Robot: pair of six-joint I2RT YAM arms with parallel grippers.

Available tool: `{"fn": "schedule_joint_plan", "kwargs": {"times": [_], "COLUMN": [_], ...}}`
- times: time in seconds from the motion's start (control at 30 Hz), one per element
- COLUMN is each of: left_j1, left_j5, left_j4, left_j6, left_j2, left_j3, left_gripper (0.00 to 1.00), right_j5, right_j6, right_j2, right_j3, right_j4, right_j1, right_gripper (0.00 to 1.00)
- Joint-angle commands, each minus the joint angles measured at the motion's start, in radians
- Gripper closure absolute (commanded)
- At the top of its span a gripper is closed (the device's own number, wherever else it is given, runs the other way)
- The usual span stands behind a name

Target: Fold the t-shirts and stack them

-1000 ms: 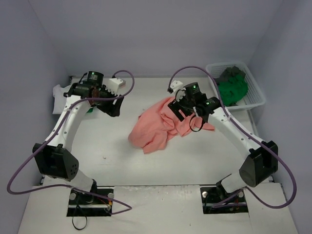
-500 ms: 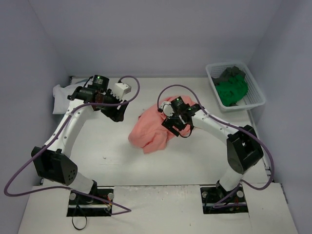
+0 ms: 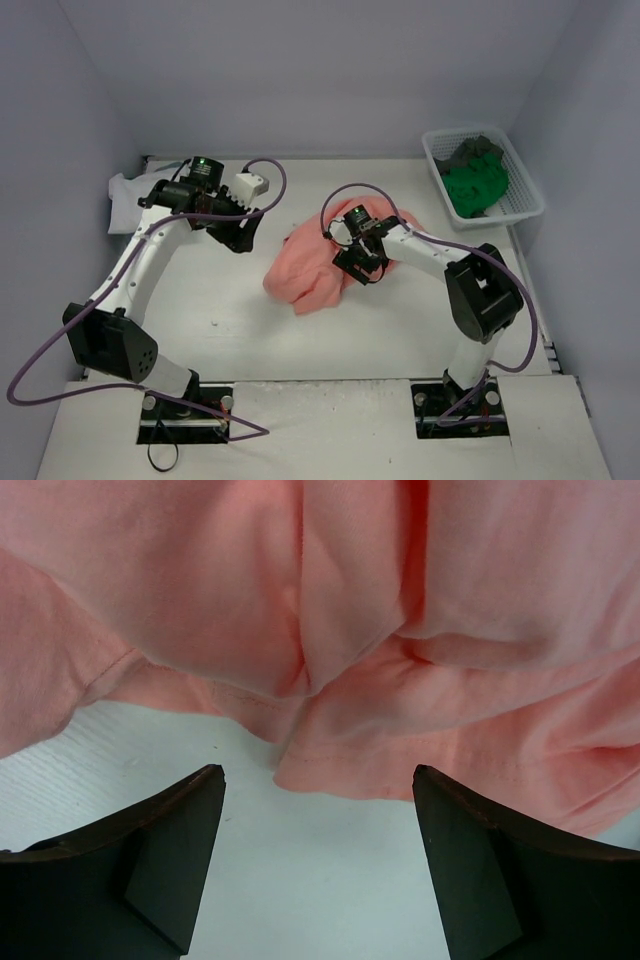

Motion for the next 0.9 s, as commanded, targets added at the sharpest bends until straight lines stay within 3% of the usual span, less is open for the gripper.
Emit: {"fn": "schedule_joint_plan", "kwargs": {"times": [0.0, 0.53, 0.87], "left_j1": [0.003, -0.005, -0.045], "left_j5": [0.001, 0.001, 0.005], "left_j4": [0.004, -0.005, -0.022], "left_j6": [0.009, -0.008, 0.013], "left_j2": [-0.022, 0.005, 0.018], "left_j3": [0.032, 0.067, 0.047], "left_gripper": [0.39, 0.39, 0.39], "right_j5": [0.026, 0.080, 0.032], "right_j6": [-0.006, -0.022, -0.055], "right_j2": [0.008, 0.097, 0.153], "right_j3": [0.001, 0.011, 0.045], "right_j4": [-0.009, -0.004, 0.010], "right_j1": [0.000, -0.032, -0.104], "right_gripper": [0.27, 0.35, 0.53]}}
